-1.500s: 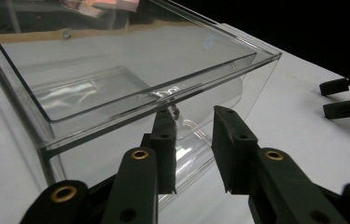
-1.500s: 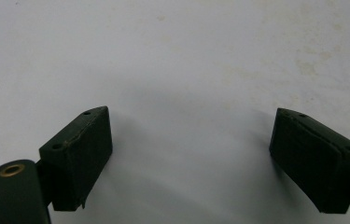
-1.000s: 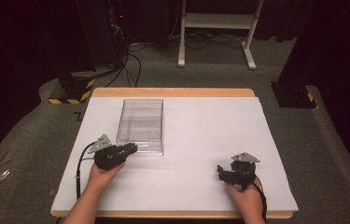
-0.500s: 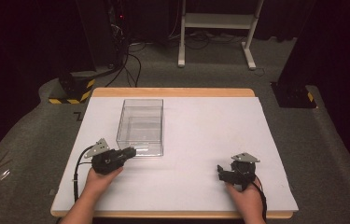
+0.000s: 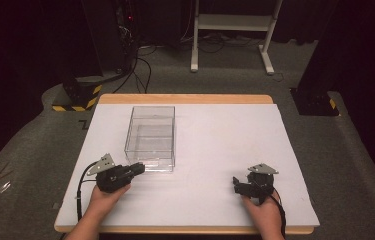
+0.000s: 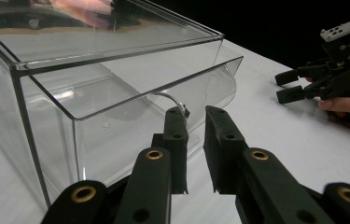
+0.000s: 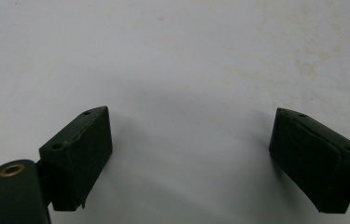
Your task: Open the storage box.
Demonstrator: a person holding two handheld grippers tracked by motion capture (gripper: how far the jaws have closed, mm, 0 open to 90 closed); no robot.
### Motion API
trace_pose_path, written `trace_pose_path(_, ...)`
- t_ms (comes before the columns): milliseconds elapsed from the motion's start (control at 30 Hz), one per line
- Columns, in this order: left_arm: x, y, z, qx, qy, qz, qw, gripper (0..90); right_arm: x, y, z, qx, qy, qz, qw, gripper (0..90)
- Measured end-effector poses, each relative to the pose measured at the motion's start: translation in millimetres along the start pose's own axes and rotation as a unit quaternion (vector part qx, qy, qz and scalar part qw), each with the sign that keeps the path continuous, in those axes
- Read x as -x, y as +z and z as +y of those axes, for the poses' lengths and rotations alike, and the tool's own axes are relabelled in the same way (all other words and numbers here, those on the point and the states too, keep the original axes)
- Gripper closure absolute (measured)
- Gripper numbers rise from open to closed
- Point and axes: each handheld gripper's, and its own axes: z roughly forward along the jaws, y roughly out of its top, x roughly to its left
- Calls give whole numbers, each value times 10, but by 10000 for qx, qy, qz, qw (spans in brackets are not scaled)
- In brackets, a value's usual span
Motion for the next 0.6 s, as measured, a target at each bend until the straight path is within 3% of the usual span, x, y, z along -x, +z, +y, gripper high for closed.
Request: trace_pose_path(600,116,-107,-85,59,-15,-87,9999,799,0,0,0,0,3,7,10000,134)
